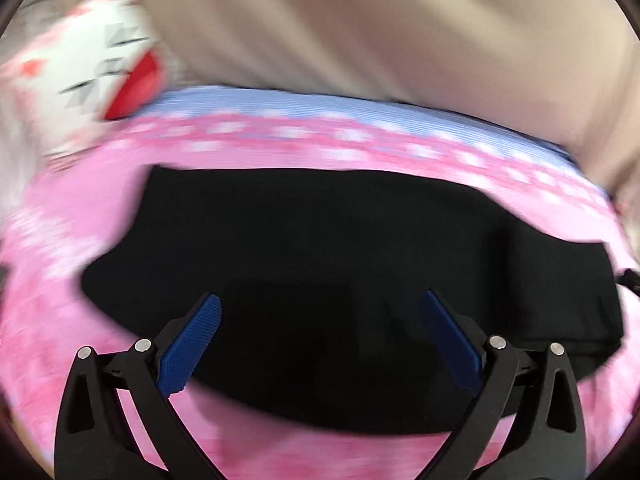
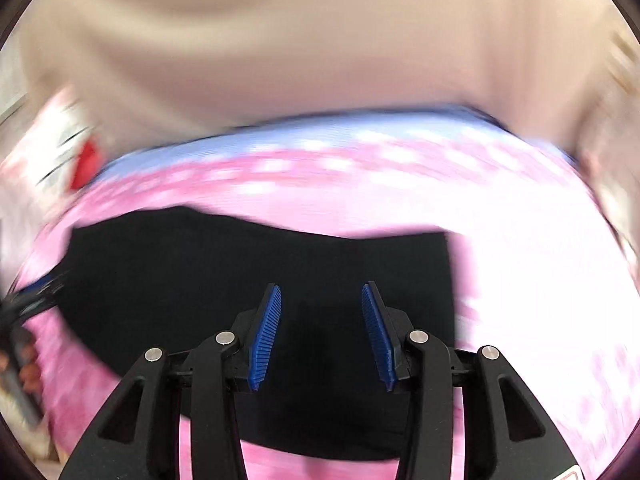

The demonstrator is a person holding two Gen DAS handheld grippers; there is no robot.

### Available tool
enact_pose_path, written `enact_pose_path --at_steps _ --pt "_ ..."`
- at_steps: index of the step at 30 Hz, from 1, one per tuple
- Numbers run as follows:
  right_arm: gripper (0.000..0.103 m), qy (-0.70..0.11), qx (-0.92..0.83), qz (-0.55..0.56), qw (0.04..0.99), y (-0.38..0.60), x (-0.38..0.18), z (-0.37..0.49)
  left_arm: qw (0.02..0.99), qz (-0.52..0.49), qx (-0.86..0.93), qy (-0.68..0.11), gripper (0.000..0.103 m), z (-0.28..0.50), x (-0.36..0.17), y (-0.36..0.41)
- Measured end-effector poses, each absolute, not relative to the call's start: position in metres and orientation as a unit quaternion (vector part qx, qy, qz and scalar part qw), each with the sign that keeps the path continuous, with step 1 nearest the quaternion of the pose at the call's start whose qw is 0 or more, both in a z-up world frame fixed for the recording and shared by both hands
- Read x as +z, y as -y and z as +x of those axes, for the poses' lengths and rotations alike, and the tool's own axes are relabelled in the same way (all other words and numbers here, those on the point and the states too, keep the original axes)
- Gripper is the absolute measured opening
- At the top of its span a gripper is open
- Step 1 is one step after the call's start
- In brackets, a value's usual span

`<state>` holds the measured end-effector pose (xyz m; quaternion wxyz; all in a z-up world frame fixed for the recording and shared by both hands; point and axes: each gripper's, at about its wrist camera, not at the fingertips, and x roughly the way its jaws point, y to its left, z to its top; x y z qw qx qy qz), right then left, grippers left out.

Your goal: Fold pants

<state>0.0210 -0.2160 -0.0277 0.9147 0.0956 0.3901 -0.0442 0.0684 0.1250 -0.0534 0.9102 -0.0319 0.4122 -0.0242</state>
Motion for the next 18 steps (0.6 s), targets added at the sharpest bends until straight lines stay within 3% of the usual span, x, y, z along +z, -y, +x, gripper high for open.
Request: enact_pose_path --at_steps 7,9,11,15,18 --pt "0.042 -0.379 -0.058 0.145 0.912 0.251 -0.036 -0.013 0.862 -0.066 -0.115 -0.489 0.094 0.110 -0.090 -0.041" --pt "0.042 -0.382 -0.056 0.147 0.910 0.256 -0.042 -0.012 0.875 -0.035 -0.121 -0.467 0.036 0.107 -0.084 -0.030" --pt "0.042 -0.385 -0.055 0.156 0.908 0.263 -0.044 -0.012 0.867 -0.060 -0.145 -0.473 0.004 0.105 -0.073 -0.035" --pt "0.042 -0.371 -0.043 0.157 0.914 0.263 -0.039 -0.011 0.884 -0.065 -0.152 -0.438 0.005 0.090 -0.045 -0.061" --pt "0.042 -0.371 -0.031 0.148 0.916 0.258 -0.040 -0.008 0.886 -0.039 -0.095 -0.452 0.005 0.092 -0.061 -0.080"
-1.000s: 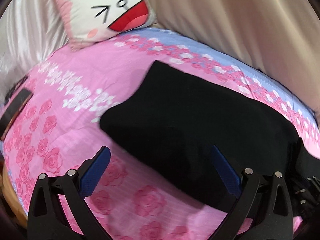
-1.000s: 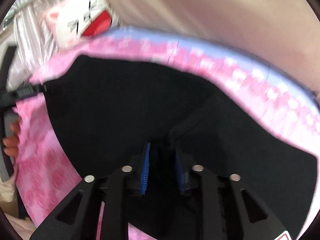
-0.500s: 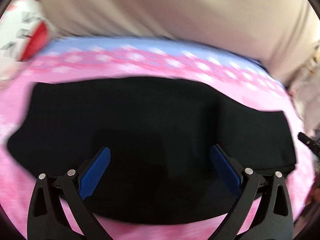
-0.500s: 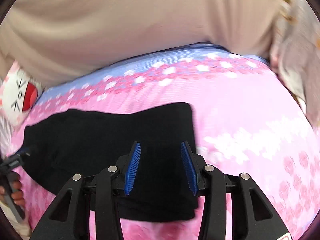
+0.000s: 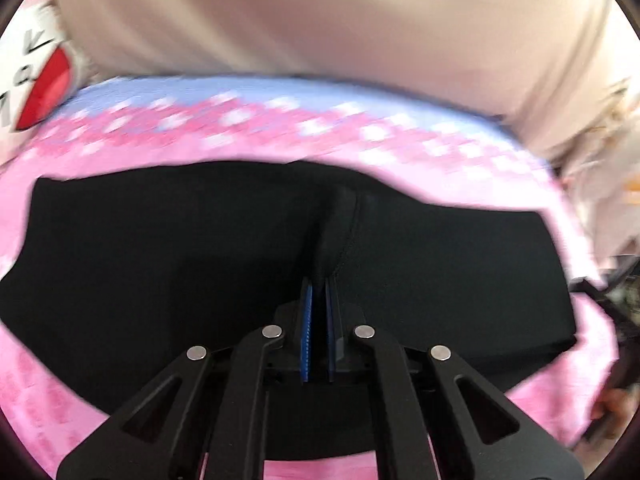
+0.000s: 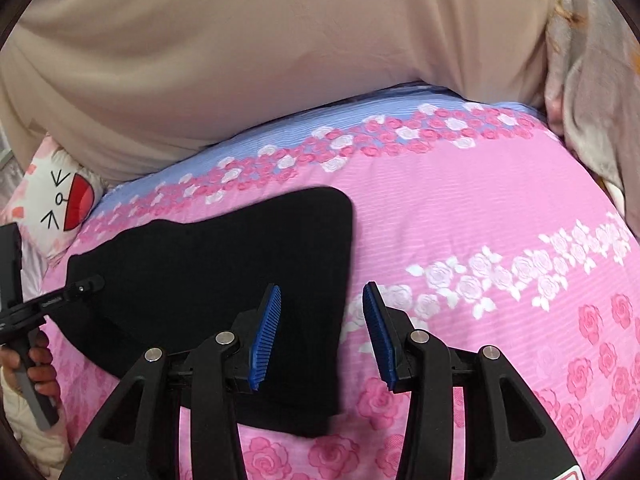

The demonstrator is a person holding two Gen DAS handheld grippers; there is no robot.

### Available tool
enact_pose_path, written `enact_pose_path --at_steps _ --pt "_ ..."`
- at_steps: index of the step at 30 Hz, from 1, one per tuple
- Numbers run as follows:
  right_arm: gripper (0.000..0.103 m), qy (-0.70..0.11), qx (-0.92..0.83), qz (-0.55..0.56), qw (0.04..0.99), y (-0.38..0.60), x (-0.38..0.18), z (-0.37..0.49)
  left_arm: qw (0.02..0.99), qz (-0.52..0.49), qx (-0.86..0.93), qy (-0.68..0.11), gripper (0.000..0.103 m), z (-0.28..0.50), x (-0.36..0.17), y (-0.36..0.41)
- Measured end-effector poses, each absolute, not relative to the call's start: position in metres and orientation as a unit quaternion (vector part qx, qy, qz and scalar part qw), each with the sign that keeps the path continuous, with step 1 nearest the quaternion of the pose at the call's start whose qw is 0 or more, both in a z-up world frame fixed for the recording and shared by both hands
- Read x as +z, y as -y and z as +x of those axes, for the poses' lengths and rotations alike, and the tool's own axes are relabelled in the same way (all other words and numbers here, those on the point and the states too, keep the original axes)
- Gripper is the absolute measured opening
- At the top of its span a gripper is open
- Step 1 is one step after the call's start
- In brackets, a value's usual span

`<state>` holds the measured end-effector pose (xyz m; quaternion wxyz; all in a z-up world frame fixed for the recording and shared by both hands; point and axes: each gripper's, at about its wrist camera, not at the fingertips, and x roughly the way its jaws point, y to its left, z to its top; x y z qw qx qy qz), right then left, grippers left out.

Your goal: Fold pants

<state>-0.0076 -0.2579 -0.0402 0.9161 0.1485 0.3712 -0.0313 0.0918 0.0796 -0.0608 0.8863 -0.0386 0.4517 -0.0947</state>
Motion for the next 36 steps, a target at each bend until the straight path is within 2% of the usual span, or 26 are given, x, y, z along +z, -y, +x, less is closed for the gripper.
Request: enact_pose_path --at_steps 1,2,4,5,6,7,8,10,11,12,16,18,23,25,27,28,32,34,36 --pt "0.042 -0.376 -0.027 0.147 0.915 0.254 -0.044 -0.004 0.875 -0.041 -0.095 -0.473 0.005 0.095 -0.075 -0.086" --pt "0.042 -0.378 -0.024 0.147 0.914 0.251 -0.047 -0.001 0.872 -0.046 -0.099 -0.478 0.010 0.094 -0.081 -0.088" --pt "0.042 -0.378 -0.020 0.142 0.914 0.242 -0.050 0.004 0.882 -0.054 -0.092 -0.459 0.017 0.088 -0.082 -0.092" --pt "0.042 -0.376 -0.020 0.137 0.916 0.238 -0.051 0.006 0.883 -0.061 -0.095 -0.455 0.039 0.086 -0.082 -0.094" --pt "0.042 -0.373 -0.024 0.133 0.918 0.235 -0.050 0.007 0.882 -0.069 -0.104 -0.454 0.072 0.085 -0.081 -0.096" --pt "0.042 -0.369 -0.026 0.125 0.921 0.230 -0.048 0.006 0.883 -0.078 -0.107 -0.449 0.084 0.084 -0.080 -0.096" --pt "0.042 -0.367 -0.022 0.119 0.922 0.226 -0.045 0.005 0.888 -0.086 -0.112 -0.438 0.089 0.082 -0.075 -0.095" --pt "0.042 -0.371 -0.002 0.097 0.924 0.213 -0.038 0.002 0.898 -0.085 -0.135 -0.410 0.089 0.077 -0.063 -0.089" --pt "0.047 -0.378 0.002 0.078 0.923 0.206 -0.039 0.000 0.903 -0.071 -0.141 -0.400 0.090 0.076 -0.057 -0.083" --pt "0.057 -0.387 -0.003 0.055 0.921 0.201 -0.042 -0.001 0.906 -0.059 -0.141 -0.395 0.092 0.076 -0.054 -0.078" --pt "0.054 -0.423 -0.083 -0.007 0.902 0.214 -0.078 0.001 0.913 -0.016 -0.136 -0.384 0.092 0.073 -0.048 -0.058" --pt "0.054 -0.423 -0.093 0.045 0.900 0.244 -0.088 -0.004 0.913 -0.007 -0.132 -0.387 0.092 0.074 -0.049 -0.056" --pt "0.054 -0.377 -0.056 0.098 0.919 0.253 -0.050 -0.019 0.908 0.023 -0.087 -0.408 0.092 0.069 -0.066 -0.062" --pt "0.054 -0.389 -0.028 0.092 0.916 0.244 -0.056 -0.012 0.904 0.009 -0.070 -0.422 0.092 0.071 -0.073 -0.074" --pt "0.055 -0.435 -0.061 0.048 0.897 0.239 -0.081 0.003 0.899 -0.025 -0.050 -0.434 0.092 0.068 -0.075 -0.102" --pt "0.055 -0.436 -0.061 0.062 0.896 0.240 -0.086 0.003 0.899 -0.037 -0.037 -0.435 0.092 0.066 -0.074 -0.116" --pt "0.058 -0.389 -0.041 0.087 0.916 0.231 -0.055 -0.010 0.894 -0.115 0.076 -0.426 0.092 0.046 -0.066 -0.212" --pt "0.058 -0.387 -0.018 0.084 0.918 0.223 -0.049 -0.006 0.878 -0.173 0.131 -0.426 0.096 0.040 -0.071 -0.262" --pt "0.058 -0.391 -0.004 0.083 0.917 0.215 -0.049 0.003 0.860 -0.220 0.161 -0.431 0.096 0.042 -0.081 -0.298"
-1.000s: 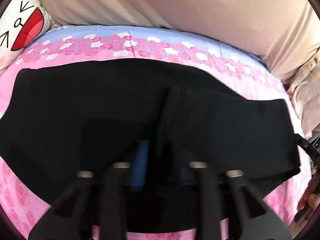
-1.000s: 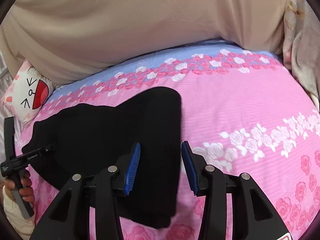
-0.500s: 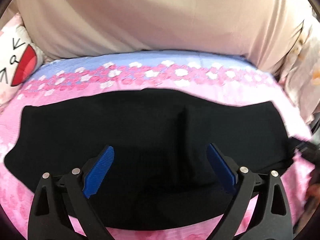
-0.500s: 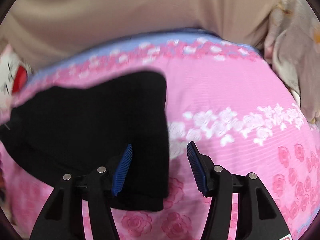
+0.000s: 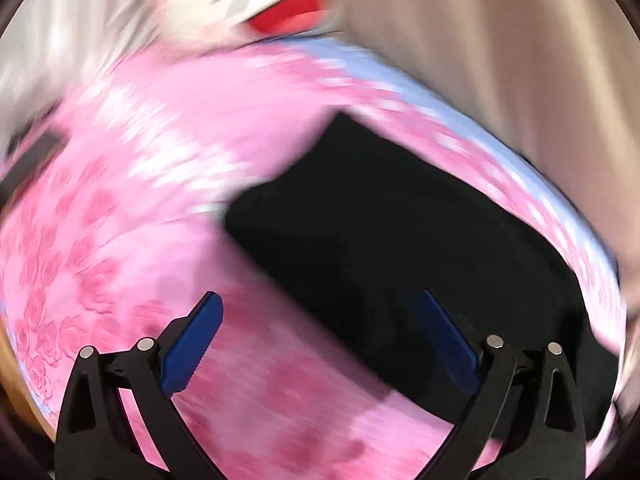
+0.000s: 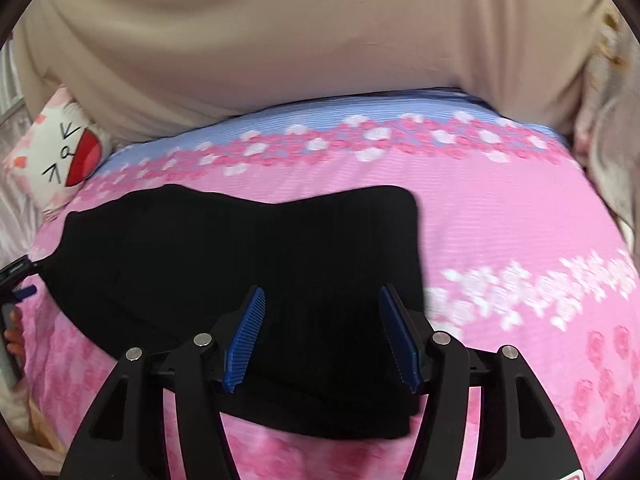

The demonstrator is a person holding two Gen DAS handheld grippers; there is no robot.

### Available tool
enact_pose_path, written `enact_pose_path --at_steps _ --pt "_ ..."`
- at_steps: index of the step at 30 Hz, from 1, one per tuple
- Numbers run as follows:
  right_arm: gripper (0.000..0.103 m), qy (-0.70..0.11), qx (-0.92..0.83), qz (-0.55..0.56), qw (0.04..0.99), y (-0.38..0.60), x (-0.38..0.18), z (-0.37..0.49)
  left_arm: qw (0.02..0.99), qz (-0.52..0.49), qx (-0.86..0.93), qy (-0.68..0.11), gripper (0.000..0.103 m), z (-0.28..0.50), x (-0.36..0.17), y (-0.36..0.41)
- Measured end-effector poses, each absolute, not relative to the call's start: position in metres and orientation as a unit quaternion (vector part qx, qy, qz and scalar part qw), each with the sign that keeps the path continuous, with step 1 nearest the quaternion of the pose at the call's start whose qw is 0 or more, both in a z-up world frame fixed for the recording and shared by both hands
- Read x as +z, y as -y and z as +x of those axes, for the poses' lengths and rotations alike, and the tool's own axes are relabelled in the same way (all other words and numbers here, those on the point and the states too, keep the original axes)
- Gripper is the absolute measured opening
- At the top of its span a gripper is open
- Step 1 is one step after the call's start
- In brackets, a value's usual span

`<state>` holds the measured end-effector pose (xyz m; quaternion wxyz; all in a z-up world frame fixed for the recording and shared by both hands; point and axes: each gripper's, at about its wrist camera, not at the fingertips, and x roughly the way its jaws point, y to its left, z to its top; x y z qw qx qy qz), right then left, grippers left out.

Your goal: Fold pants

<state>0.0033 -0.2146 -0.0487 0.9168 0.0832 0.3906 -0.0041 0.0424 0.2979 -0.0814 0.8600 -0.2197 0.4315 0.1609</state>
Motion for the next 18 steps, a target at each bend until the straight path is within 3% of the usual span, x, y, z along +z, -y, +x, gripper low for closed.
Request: enact_pose_path --at_steps 3,5,7,8,9,14,18 --pt "0.058 -0.408 0.009 0.081 0.909 0.197 -0.056 0.018 0.862 -0.219 0.161 -0.428 0.094 0.060 -0.094 -0.314" --pt "0.058 -0.413 0.017 0.079 0.907 0.191 -0.056 0.025 0.869 -0.203 0.129 -0.432 0.080 0.073 -0.096 -0.303" --pt "0.058 -0.415 0.020 0.075 0.907 0.182 -0.055 0.024 0.878 -0.163 0.144 -0.426 0.052 0.089 -0.095 -0.289" --pt "0.058 -0.414 0.020 0.076 0.907 0.181 -0.054 0.021 0.881 -0.156 0.131 -0.427 0.028 0.095 -0.093 -0.282" --pt "0.060 -0.413 0.017 0.077 0.907 0.182 -0.055 0.021 0.882 -0.159 0.123 -0.426 0.018 0.099 -0.087 -0.276" --pt "0.067 -0.405 -0.001 0.089 0.910 0.196 -0.051 0.013 0.928 -0.116 0.056 -0.350 0.017 0.093 -0.017 -0.219" --pt "0.067 -0.395 -0.006 0.113 0.912 0.214 -0.052 0.006 0.949 -0.058 -0.065 -0.304 0.017 0.069 0.037 -0.125"
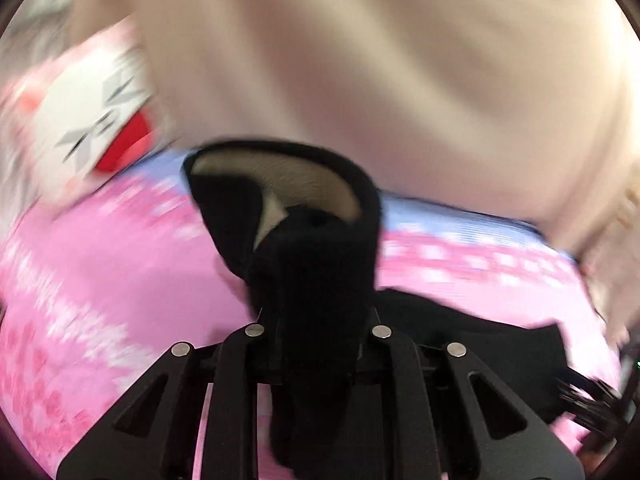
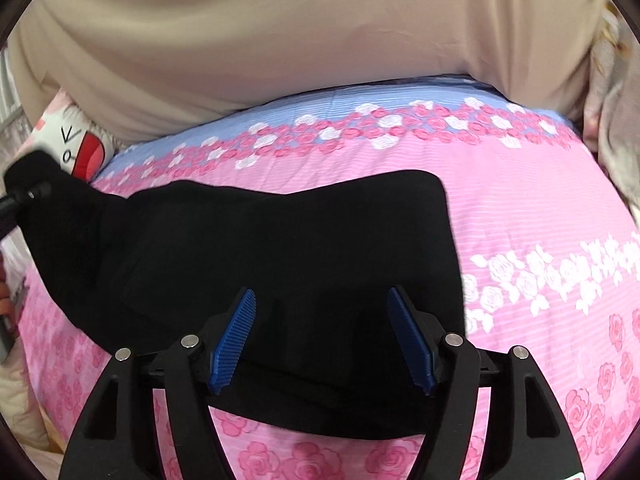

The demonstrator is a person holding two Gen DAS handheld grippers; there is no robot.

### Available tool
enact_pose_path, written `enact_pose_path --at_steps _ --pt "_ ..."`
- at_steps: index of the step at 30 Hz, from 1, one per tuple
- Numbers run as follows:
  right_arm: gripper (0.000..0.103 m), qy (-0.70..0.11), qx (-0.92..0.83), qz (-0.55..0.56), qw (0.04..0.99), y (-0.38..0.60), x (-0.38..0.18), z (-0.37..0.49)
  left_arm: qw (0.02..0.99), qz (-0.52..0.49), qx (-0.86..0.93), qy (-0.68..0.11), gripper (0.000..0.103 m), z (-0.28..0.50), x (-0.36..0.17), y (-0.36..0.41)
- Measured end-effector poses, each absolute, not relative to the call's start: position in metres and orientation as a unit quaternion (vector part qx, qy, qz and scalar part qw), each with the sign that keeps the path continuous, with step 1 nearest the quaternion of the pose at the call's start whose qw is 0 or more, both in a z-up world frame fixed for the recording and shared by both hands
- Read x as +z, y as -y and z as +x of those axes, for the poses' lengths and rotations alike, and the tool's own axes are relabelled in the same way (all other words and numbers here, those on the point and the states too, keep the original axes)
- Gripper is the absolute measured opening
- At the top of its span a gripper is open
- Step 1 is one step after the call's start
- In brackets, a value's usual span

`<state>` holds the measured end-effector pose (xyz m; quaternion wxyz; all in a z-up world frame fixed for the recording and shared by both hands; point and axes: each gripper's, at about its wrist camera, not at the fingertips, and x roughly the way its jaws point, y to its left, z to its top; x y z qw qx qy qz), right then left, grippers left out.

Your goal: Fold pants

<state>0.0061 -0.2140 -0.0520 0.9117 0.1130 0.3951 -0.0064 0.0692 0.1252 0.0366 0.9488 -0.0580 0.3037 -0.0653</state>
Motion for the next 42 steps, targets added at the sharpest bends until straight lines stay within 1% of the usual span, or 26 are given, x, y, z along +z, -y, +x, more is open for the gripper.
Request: enact_pose_path --at_steps 2,5,9,11,13,14,15,16,17,18,20,22,23,24,25,28,30,32,33,34,35,36,37,38,42 --pt "0.067 -0.389 -0.008 0.123 0.913 0.223 -0.053 0.003 0.945 -0.035 -0.117 -0.304 0.017 0.063 0.044 -0.081" --pt "0.067 -0.383 -0.013 0.136 0.914 0.236 -0.052 -0.003 0.930 -0.003 -0.178 -0.321 0.017 0.059 0.037 -0.017" --pt "0.067 -0.374 -0.033 0.133 0.917 0.254 -0.050 -0.015 0.896 0.031 -0.224 -0.382 0.017 0.065 -0.007 0.059" --pt "0.067 -0.370 -0.039 0.142 0.917 0.265 -0.051 -0.020 0.888 0.054 -0.217 -0.401 0.018 0.066 -0.030 0.084" --pt "0.067 -0.368 -0.042 0.147 0.917 0.274 -0.051 -0.024 0.882 0.092 -0.196 -0.419 0.020 0.064 -0.056 0.107" --pt "0.067 -0.366 -0.044 0.148 0.918 0.278 -0.051 -0.026 0.879 0.101 -0.191 -0.425 0.023 0.061 -0.064 0.112" --pt "0.067 -0.365 -0.044 0.148 0.918 0.281 -0.050 -0.027 0.883 0.115 -0.184 -0.416 0.031 0.055 -0.066 0.119" --pt "0.067 -0.363 -0.043 0.150 0.919 0.284 -0.049 -0.027 0.885 0.120 -0.185 -0.410 0.043 0.052 -0.065 0.119" --pt "0.067 -0.361 -0.042 0.152 0.919 0.287 -0.048 -0.026 0.881 0.118 -0.200 -0.412 0.072 0.046 -0.063 0.121" --pt "0.067 -0.359 -0.040 0.155 0.919 0.289 -0.048 -0.025 0.876 0.112 -0.214 -0.417 0.098 0.044 -0.062 0.120" --pt "0.067 -0.355 -0.022 0.169 0.919 0.292 -0.043 -0.021 0.874 0.088 -0.236 -0.416 0.097 0.032 -0.052 0.115" --pt "0.067 -0.346 0.017 0.187 0.919 0.289 -0.035 -0.016 0.883 0.089 -0.243 -0.391 0.097 0.016 -0.035 0.104" --pt "0.070 -0.345 0.043 0.199 0.916 0.286 -0.031 -0.012 0.889 0.092 -0.241 -0.379 0.097 0.009 -0.026 0.096" --pt "0.076 -0.345 0.070 0.212 0.912 0.283 -0.029 -0.008 0.894 0.091 -0.237 -0.370 0.097 0.005 -0.019 0.087" --pt "0.078 -0.350 0.105 0.228 0.903 0.280 -0.030 0.000 0.901 0.087 -0.227 -0.360 0.097 0.000 -0.012 0.071" --pt "0.078 -0.387 0.155 0.249 0.874 0.263 -0.044 0.027 0.919 0.085 -0.164 -0.348 0.098 0.002 -0.001 0.027" --pt "0.078 -0.411 0.162 0.256 0.860 0.252 -0.056 0.044 0.925 0.078 -0.122 -0.350 0.098 0.006 -0.001 -0.004" --pt "0.080 -0.418 0.177 0.272 0.849 0.240 -0.067 0.057 0.927 0.053 -0.082 -0.361 0.098 0.011 -0.005 -0.041" --pt "0.071 -0.416 0.173 0.268 0.851 0.235 -0.070 0.059 0.927 0.039 -0.067 -0.368 0.098 0.016 -0.006 -0.055" --pt "0.057 -0.413 0.162 0.255 0.859 0.228 -0.072 0.063 0.925 0.016 -0.049 -0.376 0.098 0.020 -0.010 -0.077" --pt "0.025 -0.418 0.164 0.245 0.859 0.221 -0.073 0.065 0.924 0.004 -0.039 -0.380 0.098 0.023 -0.011 -0.089" --pt "0.022 -0.426 0.162 0.240 0.857 0.215 -0.073 0.069 0.923 -0.008 -0.028 -0.384 0.098 0.025 -0.013 -0.099" --pt "0.018 -0.416 0.167 0.240 0.861 0.209 -0.068 0.068 0.923 -0.022 -0.018 -0.385 0.098 0.029 -0.013 -0.111" --pt "0.011 -0.407 0.175 0.232 0.866 0.205 -0.060 0.065 0.923 -0.025 -0.015 -0.383 0.098 0.029 -0.012 -0.116" --pt "0.008 -0.337 0.170 0.219 0.900 0.218 0.002 0.036 0.930 -0.028 -0.014 -0.365 0.098 0.029 -0.003 -0.122"
